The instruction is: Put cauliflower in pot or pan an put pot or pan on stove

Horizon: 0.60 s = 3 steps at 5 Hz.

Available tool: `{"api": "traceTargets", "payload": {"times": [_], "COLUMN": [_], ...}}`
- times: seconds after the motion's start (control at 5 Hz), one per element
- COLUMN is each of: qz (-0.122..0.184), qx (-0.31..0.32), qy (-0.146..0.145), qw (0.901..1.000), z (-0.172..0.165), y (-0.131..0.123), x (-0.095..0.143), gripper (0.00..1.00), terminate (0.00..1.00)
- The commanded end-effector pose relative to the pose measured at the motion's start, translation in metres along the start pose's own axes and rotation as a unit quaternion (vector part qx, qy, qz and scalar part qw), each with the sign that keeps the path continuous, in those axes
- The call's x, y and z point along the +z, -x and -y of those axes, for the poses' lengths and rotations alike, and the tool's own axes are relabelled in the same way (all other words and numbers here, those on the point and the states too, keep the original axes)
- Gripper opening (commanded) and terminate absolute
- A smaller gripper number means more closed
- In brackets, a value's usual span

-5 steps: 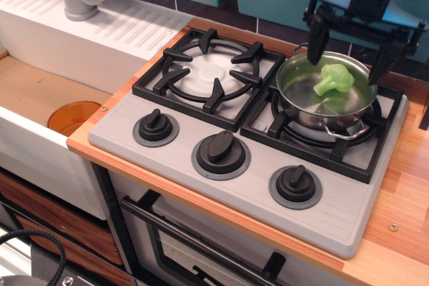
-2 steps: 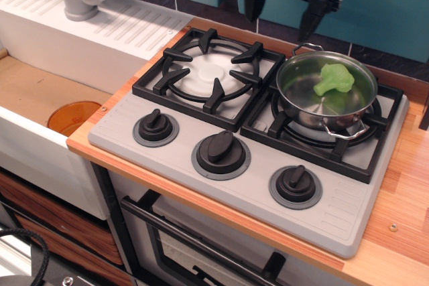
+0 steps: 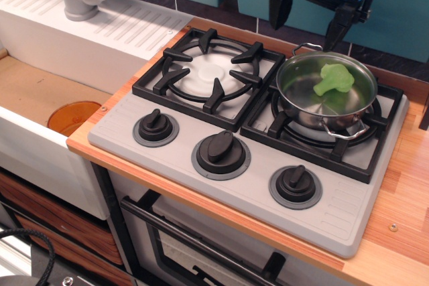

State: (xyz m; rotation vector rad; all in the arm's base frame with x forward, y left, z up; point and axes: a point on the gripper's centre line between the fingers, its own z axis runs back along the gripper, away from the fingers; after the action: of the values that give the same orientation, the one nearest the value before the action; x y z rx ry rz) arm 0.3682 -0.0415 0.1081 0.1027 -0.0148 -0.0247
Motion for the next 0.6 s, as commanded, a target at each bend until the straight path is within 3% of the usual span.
{"api": "traceTargets", "payload": {"times": [0.0,0.4], "qz": [0.051,0.083], "qx": [0.022,0.018], "qy": [0.013,0.022], "qw": [0.9984,0.9961], "z": [0.004,0.005], "y": [0.015,0.013], "x": [0.006,-0.025], "gripper": [1.00,1.00], "terminate": [0.00,0.00]}}
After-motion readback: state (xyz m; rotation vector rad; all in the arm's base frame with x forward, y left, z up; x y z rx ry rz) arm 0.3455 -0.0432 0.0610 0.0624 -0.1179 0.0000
